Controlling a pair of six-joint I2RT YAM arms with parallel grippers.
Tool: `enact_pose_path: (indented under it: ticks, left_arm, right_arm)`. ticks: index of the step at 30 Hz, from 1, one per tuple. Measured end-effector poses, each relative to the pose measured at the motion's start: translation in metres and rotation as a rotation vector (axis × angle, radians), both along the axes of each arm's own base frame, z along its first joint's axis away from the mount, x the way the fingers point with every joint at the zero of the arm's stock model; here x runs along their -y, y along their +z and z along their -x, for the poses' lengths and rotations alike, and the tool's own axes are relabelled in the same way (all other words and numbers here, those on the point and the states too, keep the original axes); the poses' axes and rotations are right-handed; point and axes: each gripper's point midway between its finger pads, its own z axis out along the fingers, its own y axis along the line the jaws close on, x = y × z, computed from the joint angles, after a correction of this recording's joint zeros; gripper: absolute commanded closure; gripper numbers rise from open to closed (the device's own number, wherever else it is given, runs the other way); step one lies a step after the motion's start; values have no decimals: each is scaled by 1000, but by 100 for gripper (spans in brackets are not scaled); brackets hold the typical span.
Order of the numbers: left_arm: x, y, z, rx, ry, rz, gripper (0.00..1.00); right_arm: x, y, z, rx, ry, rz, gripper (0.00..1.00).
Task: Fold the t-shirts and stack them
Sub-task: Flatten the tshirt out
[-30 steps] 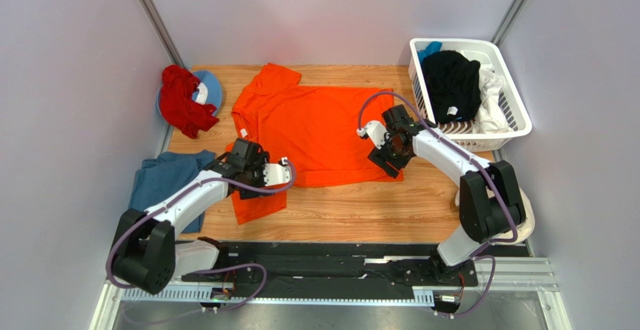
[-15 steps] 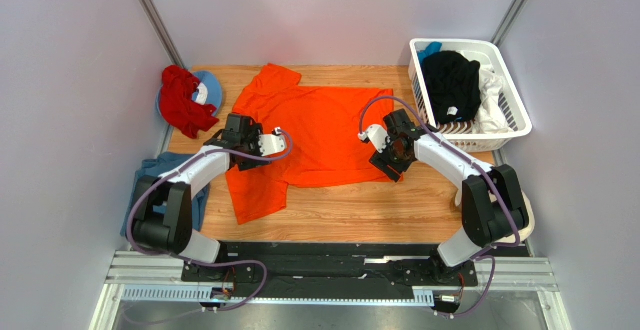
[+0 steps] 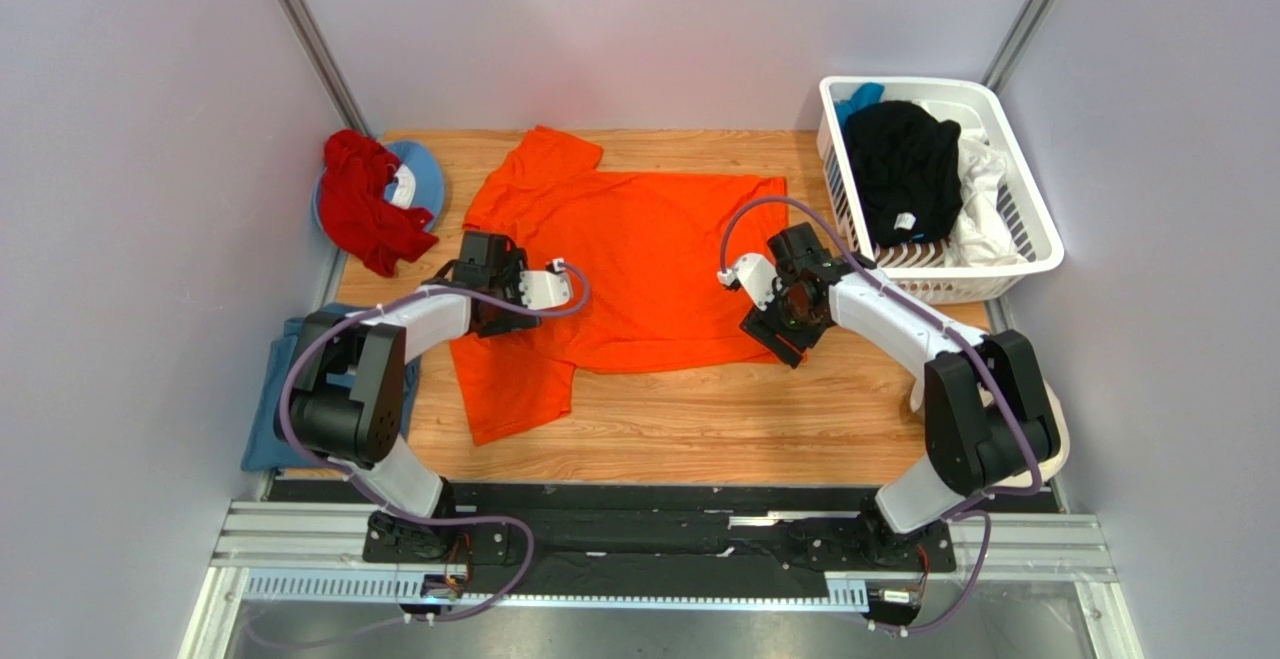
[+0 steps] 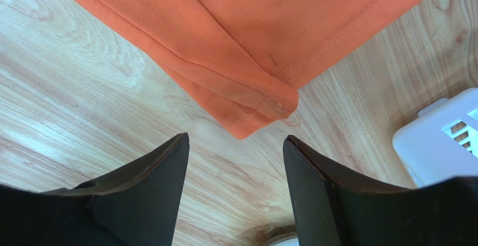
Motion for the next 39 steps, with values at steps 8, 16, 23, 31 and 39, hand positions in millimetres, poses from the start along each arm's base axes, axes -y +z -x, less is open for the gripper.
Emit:
enact_pose_path:
  ticks: [8, 16, 23, 31, 39]
  left_arm:
    - [-12, 0, 45, -31, -12, -35, 17]
    - [-10, 4, 74, -56, -38, -48, 16]
    - [1, 16, 82, -72, -42, -19, 16]
    - [9, 92, 26, 165, -11, 47, 16]
    - [-15, 107, -68, 249, 91, 53, 17]
  right_arm:
    - [-1, -2, -1, -1, 0, -1, 34]
    - [-3, 0, -4, 3, -3, -9, 34]
    - [-4, 1, -3, 3, -1, -9, 33]
    - [-6, 3, -6, 19, -10, -16, 33]
    - [-8, 10, -14, 57, -19, -29, 33]
